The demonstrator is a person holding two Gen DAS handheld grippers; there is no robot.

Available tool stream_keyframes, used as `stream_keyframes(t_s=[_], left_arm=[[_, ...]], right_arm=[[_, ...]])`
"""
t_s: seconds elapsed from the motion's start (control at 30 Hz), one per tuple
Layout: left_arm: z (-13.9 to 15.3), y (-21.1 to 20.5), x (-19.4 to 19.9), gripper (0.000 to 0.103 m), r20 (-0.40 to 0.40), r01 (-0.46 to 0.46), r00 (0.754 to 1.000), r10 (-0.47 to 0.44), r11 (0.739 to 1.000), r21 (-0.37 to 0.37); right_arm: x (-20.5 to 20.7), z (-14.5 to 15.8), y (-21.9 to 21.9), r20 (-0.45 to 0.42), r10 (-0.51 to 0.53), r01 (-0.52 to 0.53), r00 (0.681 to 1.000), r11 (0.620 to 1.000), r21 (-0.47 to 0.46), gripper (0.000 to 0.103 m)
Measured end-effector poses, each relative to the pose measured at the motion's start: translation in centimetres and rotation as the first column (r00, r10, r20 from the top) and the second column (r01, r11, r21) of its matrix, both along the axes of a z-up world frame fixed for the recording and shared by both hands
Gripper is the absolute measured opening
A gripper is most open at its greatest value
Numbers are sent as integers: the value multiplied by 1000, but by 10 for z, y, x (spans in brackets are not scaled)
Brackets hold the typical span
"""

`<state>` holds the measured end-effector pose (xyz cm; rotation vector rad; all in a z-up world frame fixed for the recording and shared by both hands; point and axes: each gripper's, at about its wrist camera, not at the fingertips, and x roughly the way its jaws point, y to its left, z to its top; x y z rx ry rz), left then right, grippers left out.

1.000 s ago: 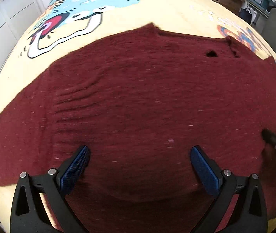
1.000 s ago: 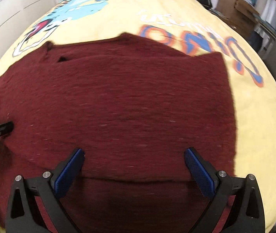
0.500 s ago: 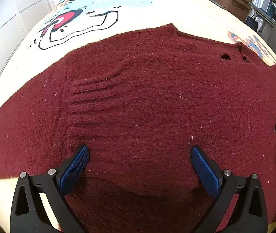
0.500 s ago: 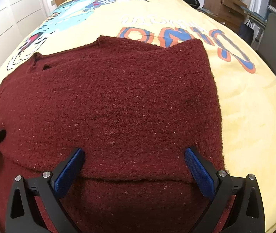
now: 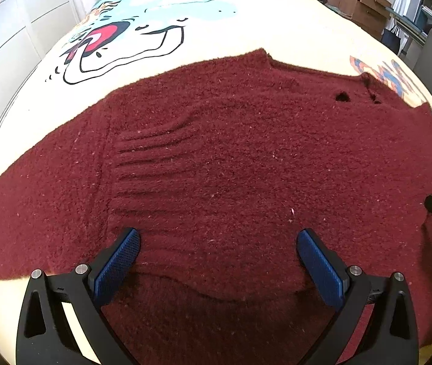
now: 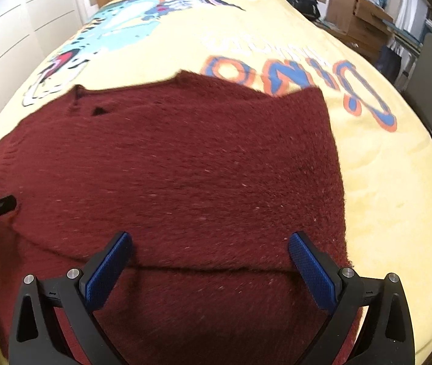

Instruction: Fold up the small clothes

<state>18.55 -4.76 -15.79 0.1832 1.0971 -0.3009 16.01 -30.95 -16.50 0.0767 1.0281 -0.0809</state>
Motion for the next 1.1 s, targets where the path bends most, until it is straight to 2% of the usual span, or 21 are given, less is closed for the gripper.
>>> stream_keyframes(t_s=[0.2, 0.37, 0.5, 0.6, 0.7, 0.8, 0.83, 0.93, 1.03, 1.1], left_arm=[[28, 32, -3, 102, 7, -70, 998, 70, 996, -64], [47, 84, -5, 102, 7, -164, 986, 165, 984, -76], [53, 139, -6, 102, -4, -267, 964, 267, 962, -67], [52, 186, -9, 102, -5, -360, 933, 361, 932, -39], [45, 236, -10, 102, -35, -474, 880, 473, 880, -35], [36, 286, -9, 102, -85, -596, 802, 591, 801, -63], [32, 305, -8, 102, -107, -642, 766, 634, 762, -80], [22, 344, -2, 102, -171, -728, 686, 707, 673, -135], [12, 373, 7, 102, -221, -776, 631, 743, 606, -177], [7, 384, 14, 101, -242, -798, 603, 760, 577, -175]], right_arm=[[-14, 30, 22, 49, 64, -62, 997, 997, -41, 103], [-29, 53, 40, 88, 94, -90, 992, 995, -53, 103], [-41, 64, 53, 109, 113, -108, 988, 993, -48, 103], [-53, 69, 59, 117, 120, -115, 986, 992, -51, 103], [-62, 71, 61, 117, 107, -103, 987, 994, -43, 103], [-67, 69, 58, 106, 88, -84, 990, 995, -46, 103], [-68, 68, 57, 101, 83, -78, 991, 996, -50, 103], [-69, 63, 49, 77, 59, -54, 995, 996, -68, 103], [-68, 59, 42, 60, 36, -32, 998, 997, -69, 103], [-69, 56, 37, 51, 24, -20, 998, 997, -75, 103]])
